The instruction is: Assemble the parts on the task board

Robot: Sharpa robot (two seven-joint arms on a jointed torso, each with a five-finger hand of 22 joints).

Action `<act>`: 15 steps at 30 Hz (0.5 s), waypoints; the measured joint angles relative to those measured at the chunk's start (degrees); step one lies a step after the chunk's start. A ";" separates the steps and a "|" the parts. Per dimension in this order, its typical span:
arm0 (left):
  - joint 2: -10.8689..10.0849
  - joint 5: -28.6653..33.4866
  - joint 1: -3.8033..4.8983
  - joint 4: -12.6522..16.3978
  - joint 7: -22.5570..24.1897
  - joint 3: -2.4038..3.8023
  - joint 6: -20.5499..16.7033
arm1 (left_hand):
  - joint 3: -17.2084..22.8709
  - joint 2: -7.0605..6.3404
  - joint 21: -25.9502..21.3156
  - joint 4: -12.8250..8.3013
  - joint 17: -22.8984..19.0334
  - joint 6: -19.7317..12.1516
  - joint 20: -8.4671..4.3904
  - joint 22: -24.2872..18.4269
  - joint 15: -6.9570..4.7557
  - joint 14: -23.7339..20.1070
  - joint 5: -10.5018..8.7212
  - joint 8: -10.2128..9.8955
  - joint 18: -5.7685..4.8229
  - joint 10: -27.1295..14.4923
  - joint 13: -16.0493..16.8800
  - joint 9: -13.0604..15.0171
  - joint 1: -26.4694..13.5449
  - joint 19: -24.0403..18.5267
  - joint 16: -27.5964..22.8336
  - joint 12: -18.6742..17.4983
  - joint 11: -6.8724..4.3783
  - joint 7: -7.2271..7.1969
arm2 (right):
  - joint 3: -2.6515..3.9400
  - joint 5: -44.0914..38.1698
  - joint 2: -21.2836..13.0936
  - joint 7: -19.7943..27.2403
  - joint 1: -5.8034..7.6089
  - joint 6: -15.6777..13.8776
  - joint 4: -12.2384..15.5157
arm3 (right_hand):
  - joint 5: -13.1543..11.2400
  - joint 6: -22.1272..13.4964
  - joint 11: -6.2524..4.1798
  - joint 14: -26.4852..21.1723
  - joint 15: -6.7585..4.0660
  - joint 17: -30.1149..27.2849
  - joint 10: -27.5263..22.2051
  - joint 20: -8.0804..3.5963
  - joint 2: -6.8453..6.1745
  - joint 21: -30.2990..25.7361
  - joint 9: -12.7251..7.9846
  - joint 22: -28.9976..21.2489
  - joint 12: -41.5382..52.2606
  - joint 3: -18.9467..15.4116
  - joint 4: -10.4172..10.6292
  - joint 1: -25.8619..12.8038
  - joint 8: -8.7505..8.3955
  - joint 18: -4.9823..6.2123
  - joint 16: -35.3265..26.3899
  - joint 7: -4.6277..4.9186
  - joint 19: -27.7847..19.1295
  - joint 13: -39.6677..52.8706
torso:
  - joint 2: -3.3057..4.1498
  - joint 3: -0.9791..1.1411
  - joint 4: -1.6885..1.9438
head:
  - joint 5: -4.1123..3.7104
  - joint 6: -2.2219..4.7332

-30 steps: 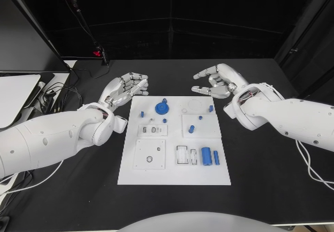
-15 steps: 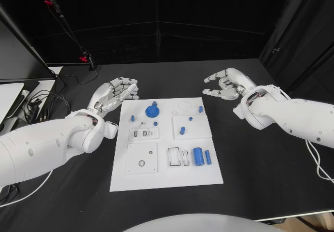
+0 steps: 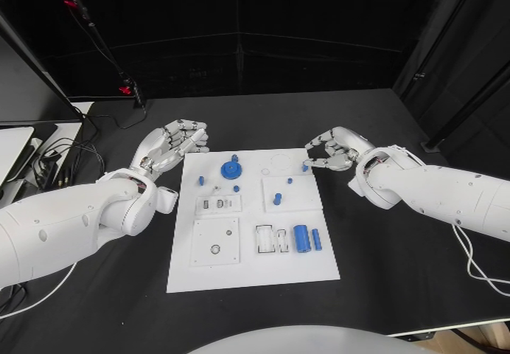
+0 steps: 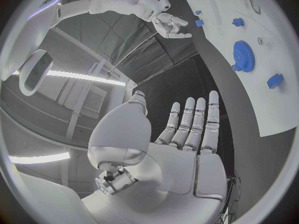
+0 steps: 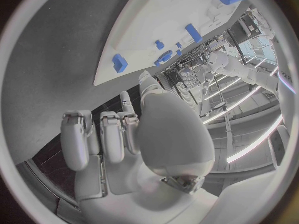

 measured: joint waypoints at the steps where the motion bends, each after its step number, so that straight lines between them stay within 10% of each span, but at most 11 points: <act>1: 0.00 0.00 0.00 0.00 0.00 0.00 0.00 | 0.00 0.00 0.00 0.00 0.00 0.00 0.00 0.00 0.00 0.00 0.00 0.00 0.00 0.00 0.00 0.00 0.00 0.00 0.00 0.00 0.00 0.00 | 0.00 -0.61 0.21 -0.24 -0.12 0.22 -0.21 | 0.00 0.00 0.00 0.00 0.00 0.00 0.00 0.00 0.12 0.00 0.00 0.00 0.00 0.00 0.00 0.13 0.00 0.00 0.00 0.00 0.00 0.00 | 0.00 -0.01 0.00 | 0.03 -0.05; 15: -0.31 0.00 -0.05 0.11 0.00 0.00 0.02 | -0.15 0.23 0.00 -0.15 0.00 0.00 0.00 0.00 0.00 0.00 0.00 0.00 0.00 0.00 0.00 0.00 0.23 0.00 0.00 0.00 0.00 0.00 | 0.03 -6.43 1.62 -3.47 -0.55 2.29 -1.66 | 0.00 0.02 0.00 0.00 0.00 0.04 0.00 0.00 0.77 0.00 0.05 0.00 0.00 0.28 -0.18 1.20 0.32 0.00 0.00 -0.38 0.00 0.00 | 0.01 -0.04 0.03 | 0.23 -0.55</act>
